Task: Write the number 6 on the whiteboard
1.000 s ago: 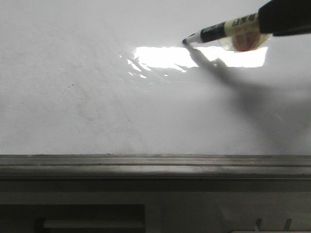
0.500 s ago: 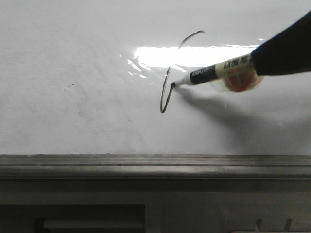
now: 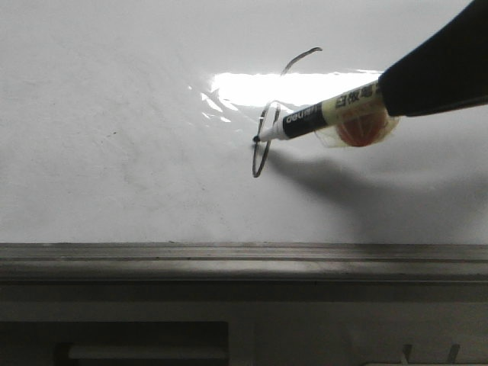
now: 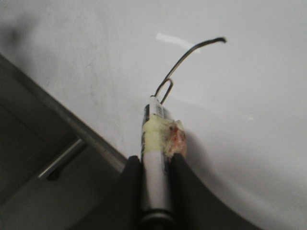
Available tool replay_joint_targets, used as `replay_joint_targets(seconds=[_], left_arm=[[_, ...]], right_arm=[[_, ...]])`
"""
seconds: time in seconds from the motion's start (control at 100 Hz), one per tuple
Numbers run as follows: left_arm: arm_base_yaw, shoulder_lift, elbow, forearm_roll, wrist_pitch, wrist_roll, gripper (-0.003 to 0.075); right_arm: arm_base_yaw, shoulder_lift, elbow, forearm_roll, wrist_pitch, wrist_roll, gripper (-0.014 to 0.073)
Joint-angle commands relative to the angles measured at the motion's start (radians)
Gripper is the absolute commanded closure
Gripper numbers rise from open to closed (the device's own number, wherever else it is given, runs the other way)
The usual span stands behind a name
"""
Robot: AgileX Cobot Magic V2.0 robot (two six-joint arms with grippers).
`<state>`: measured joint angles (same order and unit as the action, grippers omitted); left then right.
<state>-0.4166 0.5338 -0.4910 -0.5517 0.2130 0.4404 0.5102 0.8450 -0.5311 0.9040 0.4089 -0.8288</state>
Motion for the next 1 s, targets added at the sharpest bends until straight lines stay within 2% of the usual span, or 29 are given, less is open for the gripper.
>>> replay_joint_targets(seconds=[0.0, 0.18, 0.32, 0.44, 0.6, 0.75, 0.87, 0.99], left_arm=[[0.003, 0.002, -0.029, -0.018, -0.069, -0.007, 0.0262], [-0.003, 0.002, -0.029, -0.018, -0.037, 0.001, 0.0262], [-0.053, 0.01, -0.031, -0.02, 0.004, 0.053, 0.0262], [-0.143, 0.042, -0.031, -0.02, 0.003, 0.079, 0.0262], [-0.312, 0.132, -0.046, -0.018, -0.027, 0.11, 0.0264], [-0.472, 0.249, -0.094, 0.017, -0.07, 0.136, 0.0312], [-0.543, 0.35, -0.12, 0.072, -0.114, 0.136, 0.0346], [-0.56, 0.431, -0.144, 0.078, -0.119, 0.136, 0.0355]], right_arm=[[-0.008, -0.032, -0.038, 0.002, 0.059, -0.021, 0.0638], [-0.008, -0.075, -0.047, 0.0, 0.133, -0.021, 0.0638], [-0.008, -0.059, -0.095, 0.0, 0.164, -0.021, 0.0638], [-0.008, 0.001, -0.16, -0.002, 0.223, -0.021, 0.0638], [-0.008, 0.108, -0.26, -0.026, 0.315, -0.021, 0.0638], [-0.008, 0.192, -0.352, -0.048, 0.426, -0.021, 0.0638], [-0.008, 0.209, -0.391, -0.048, 0.435, -0.021, 0.0638], [-0.008, 0.209, -0.413, -0.048, 0.458, -0.021, 0.0638]])
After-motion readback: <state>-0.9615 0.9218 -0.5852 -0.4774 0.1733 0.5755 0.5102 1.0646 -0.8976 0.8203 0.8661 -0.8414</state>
